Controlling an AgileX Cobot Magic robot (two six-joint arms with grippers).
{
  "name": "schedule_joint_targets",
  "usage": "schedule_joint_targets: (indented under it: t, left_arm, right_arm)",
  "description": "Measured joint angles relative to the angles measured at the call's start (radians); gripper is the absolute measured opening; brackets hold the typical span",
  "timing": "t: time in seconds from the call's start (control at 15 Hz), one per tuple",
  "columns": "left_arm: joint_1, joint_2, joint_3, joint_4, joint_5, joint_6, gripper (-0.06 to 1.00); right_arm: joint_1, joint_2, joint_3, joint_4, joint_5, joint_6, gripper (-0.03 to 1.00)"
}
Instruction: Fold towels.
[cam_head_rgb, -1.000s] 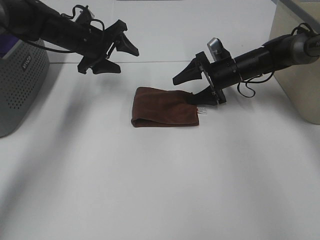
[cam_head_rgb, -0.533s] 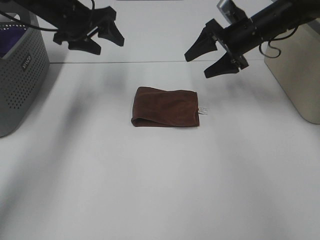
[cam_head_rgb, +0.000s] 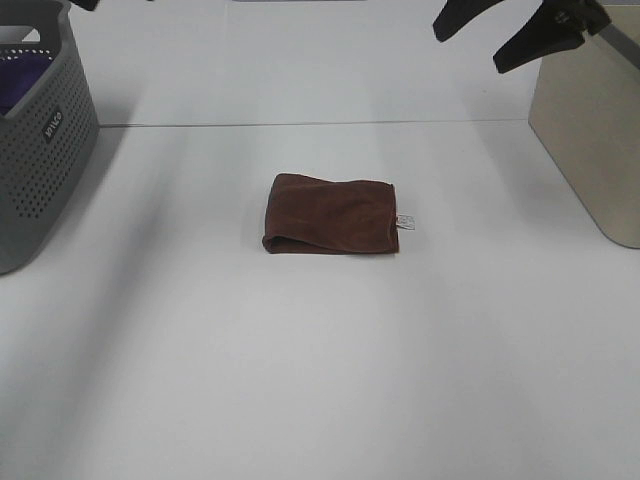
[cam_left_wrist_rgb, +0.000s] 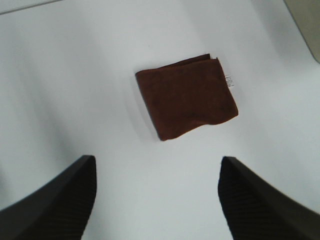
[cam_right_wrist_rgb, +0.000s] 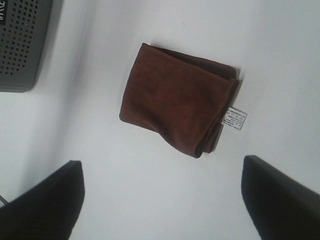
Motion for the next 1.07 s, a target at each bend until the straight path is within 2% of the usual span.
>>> schedule_joint_targets:
  t: [0.2,0.4,0.6,0.67,1.07]
  left_arm:
    - [0.000,-0.165,0.035,0.140,0.032,-0.076,0.66]
    - [0.000,-0.392,0.208,0.214,0.035,-0.127,0.66]
    - [0.000,-0.625,0.458,0.223,0.038,-0.147,0.66]
    - [0.000,-0.787,0.611,0.223,0.039,-0.161,0.66]
    - [0.000,-1.250,0.967,0.223,0.042,-0.184,0.66]
  right_arm:
    - [0.000,-0.196,0.145,-0.045,0.001,0.009,0.81]
    - [0.000,-0.412,0.359,-0.142,0.002,0.012,0.81]
    - [0.000,-0.638,0.623,-0.181,0.003,0.028,0.81]
    - [0.000,-0.787,0.782,-0.184,-0.033,0.050,0.81]
    - [0.000,-1.162,1.094,-0.282,-0.087,0.052,0.81]
